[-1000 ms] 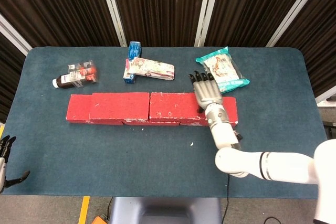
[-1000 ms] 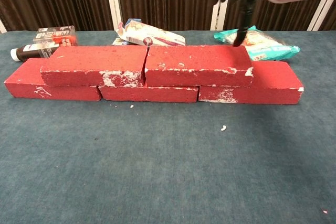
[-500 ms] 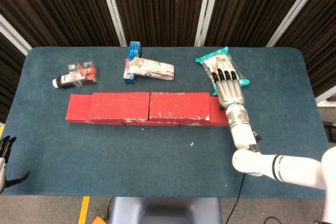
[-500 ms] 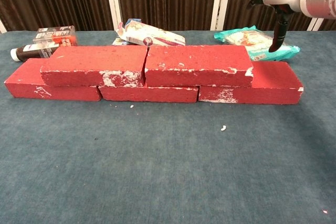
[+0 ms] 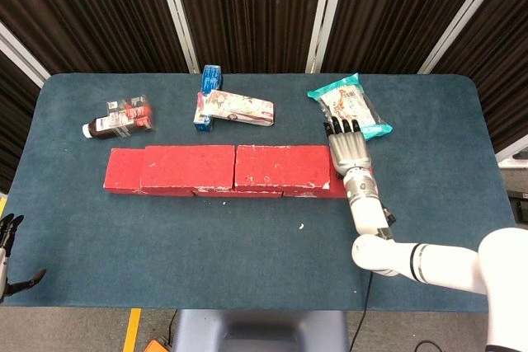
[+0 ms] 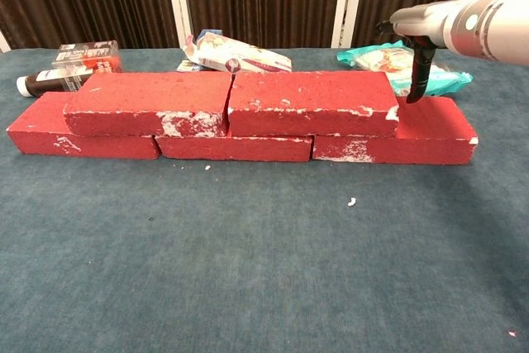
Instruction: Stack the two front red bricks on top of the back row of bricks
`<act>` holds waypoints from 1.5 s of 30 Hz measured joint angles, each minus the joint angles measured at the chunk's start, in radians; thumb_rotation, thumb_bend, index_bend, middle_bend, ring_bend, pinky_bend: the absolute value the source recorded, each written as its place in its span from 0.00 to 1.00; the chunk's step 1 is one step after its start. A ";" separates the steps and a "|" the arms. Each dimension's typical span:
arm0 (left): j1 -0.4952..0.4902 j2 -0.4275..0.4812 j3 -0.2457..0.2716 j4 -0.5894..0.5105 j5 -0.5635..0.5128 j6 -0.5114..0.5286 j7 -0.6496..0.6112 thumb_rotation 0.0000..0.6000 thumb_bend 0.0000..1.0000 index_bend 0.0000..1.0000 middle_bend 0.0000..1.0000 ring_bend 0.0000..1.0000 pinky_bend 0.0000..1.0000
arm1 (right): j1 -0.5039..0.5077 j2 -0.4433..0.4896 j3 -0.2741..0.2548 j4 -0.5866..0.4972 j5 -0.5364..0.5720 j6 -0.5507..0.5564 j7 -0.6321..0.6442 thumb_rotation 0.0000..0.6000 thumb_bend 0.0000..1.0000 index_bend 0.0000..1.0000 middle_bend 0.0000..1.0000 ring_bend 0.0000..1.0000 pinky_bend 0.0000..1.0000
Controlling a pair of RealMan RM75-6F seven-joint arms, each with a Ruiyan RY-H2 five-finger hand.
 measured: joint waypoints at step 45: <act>-0.009 -0.009 -0.012 0.025 -0.009 -0.006 -0.009 1.00 0.19 0.00 0.00 0.00 0.04 | -0.127 0.143 0.042 -0.323 -0.196 0.100 0.086 1.00 0.03 0.06 0.06 0.00 0.00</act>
